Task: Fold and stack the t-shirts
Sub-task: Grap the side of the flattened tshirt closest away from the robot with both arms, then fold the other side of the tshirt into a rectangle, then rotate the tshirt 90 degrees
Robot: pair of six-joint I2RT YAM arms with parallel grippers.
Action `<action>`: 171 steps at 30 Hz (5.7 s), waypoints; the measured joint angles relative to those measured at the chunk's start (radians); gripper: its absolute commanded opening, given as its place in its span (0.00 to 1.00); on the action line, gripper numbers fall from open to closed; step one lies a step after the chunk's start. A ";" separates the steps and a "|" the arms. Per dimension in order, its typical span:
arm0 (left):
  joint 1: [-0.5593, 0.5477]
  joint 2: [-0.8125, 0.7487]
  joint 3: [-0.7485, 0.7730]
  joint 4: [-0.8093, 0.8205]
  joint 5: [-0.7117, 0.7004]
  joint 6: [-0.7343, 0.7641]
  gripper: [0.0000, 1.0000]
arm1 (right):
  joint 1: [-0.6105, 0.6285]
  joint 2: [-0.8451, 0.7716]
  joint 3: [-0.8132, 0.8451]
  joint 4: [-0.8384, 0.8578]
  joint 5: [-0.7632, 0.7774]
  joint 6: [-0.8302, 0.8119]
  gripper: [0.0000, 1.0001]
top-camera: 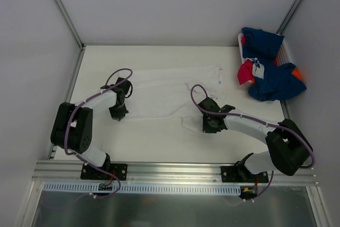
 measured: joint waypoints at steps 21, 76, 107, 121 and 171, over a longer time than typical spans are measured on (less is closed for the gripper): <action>0.014 0.152 0.307 -0.046 -0.010 0.078 0.00 | -0.166 0.141 0.485 -0.229 0.157 -0.176 0.00; 0.105 0.650 0.908 -0.122 0.002 0.227 0.00 | -0.473 0.981 1.419 -0.414 0.039 -0.399 0.01; 0.114 0.668 1.098 -0.140 -0.106 0.280 0.99 | -0.535 1.011 1.538 -0.350 0.018 -0.457 0.74; -0.196 -0.102 0.611 -0.008 -0.128 0.200 0.99 | -0.312 0.130 0.923 -0.212 -0.055 -0.463 0.85; 0.046 0.559 0.751 0.080 0.122 0.282 0.00 | -0.494 0.958 1.315 -0.323 -0.083 -0.339 0.01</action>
